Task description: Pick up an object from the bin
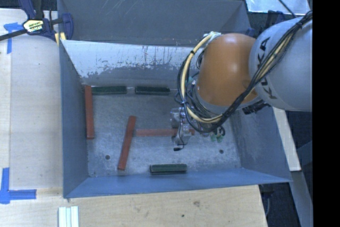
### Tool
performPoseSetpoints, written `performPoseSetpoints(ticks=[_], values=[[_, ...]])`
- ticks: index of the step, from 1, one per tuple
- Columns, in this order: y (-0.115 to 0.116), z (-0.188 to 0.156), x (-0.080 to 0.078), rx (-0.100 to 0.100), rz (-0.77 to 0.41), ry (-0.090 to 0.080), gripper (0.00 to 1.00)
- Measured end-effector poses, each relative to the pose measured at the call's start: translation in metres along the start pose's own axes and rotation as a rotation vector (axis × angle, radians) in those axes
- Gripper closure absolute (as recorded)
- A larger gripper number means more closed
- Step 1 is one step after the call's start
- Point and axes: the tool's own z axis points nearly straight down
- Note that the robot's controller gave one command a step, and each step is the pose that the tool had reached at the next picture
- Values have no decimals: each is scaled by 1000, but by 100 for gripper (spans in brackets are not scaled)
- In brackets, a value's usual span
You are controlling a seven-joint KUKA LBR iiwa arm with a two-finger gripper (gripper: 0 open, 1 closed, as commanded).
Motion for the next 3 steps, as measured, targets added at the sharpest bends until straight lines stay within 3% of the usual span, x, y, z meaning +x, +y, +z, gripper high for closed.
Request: performPoseSetpoints(ticks=[1, 2, 3], values=[[-2, -22, 0, 1, -193, -19, 100], [-3, 0, -4, 0, -311, 1, 100], [-11, -155, 4, 0, -196, -7, 100]])
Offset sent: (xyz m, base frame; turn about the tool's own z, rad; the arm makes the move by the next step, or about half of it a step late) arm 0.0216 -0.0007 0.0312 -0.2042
